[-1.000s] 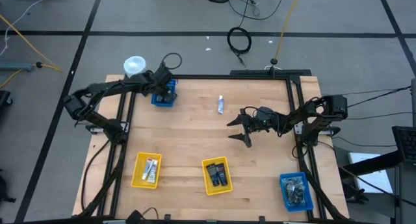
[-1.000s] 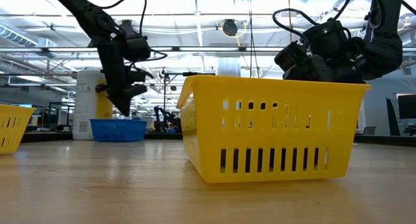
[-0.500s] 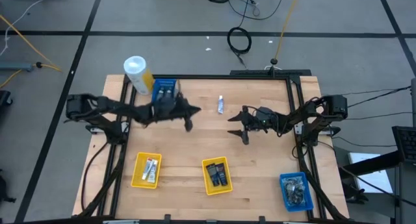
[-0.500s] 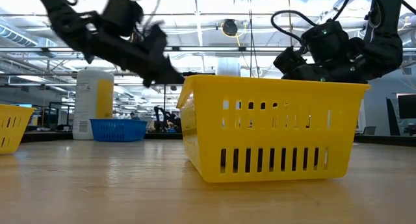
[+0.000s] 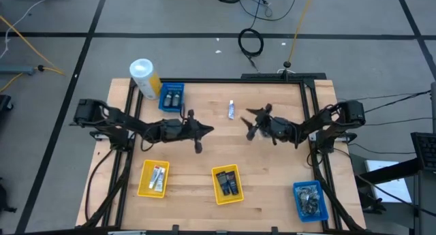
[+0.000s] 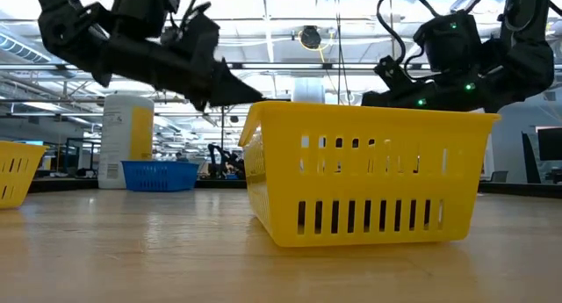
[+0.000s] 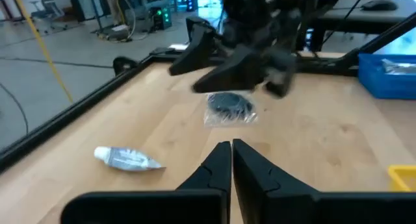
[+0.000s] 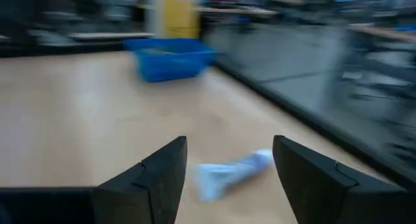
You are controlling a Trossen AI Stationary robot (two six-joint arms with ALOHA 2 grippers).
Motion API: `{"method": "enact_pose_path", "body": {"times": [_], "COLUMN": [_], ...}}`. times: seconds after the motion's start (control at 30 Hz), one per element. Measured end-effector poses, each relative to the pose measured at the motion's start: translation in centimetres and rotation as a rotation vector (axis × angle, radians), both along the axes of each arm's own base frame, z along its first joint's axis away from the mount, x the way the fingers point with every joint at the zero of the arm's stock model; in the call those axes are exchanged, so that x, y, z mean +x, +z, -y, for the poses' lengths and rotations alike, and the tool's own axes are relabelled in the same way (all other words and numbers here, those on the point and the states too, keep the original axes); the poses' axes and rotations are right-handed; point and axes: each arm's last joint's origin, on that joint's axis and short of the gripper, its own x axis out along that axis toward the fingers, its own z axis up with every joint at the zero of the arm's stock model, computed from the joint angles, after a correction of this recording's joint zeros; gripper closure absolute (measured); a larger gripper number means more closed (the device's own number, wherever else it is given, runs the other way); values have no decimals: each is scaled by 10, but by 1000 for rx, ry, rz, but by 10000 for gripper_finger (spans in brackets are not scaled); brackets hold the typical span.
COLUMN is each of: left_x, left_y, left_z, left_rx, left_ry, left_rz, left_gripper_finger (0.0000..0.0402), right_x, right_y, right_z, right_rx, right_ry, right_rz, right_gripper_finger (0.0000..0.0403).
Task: Pick & Place Travel size toiletries
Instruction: Put the white toothpaste into the left yellow bin
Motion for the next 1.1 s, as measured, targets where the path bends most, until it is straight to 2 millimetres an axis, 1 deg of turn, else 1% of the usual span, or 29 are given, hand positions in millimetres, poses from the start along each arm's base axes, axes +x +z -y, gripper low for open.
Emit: {"method": "enact_pose_path", "body": {"times": [0.1,0.13,0.2,0.3,0.43,0.53,0.57,0.63,0.73,0.83,0.9,1.0,1.1], "left_x": [5,7,9,11,12,12,12,11,11,11,10,10,9], "left_y": [-15,-19,-26,-35,-36,-36,-36,-37,-38,-39,-41,-43,-44], "left_z": [-1,-1,-1,-1,-1,-2,-2,-2,-2,-1,1,2,5], "left_rx": [-12,-12,-18,-29,-30,-28,-28,-31,-47,-61,-73,-89,-118], "left_ry": [18,18,20,23,25,40,46,50,54,53,51,50,52], "left_rz": [-28,-28,-34,-41,-36,-39,-38,-44,-50,-59,-77,-94,-107], "left_gripper_finger": [379,379,379,378,378,378,378,378,378,378,378,378,378], "right_x": [2,2,2,8,30,51,58,67,75,76,74,70,67], "right_y": [1,2,3,1,-1,-6,-9,-20,-37,-44,-48,-52,-53], "right_z": [4,6,12,19,25,30,33,39,47,51,56,66,77], "right_rx": [62,86,125,131,151,161,171,202,204,174,169,229,338], "right_ry": [145,152,100,71,61,38,6,-56,-139,-232,-258,-202,-125], "right_rz": [38,58,82,13,-89,-122,-122,-150,-191,-209,-236,-265,-237], "right_gripper_finger": [183,183,180,167,129,100,93,88,89,100,109,123,139]}}
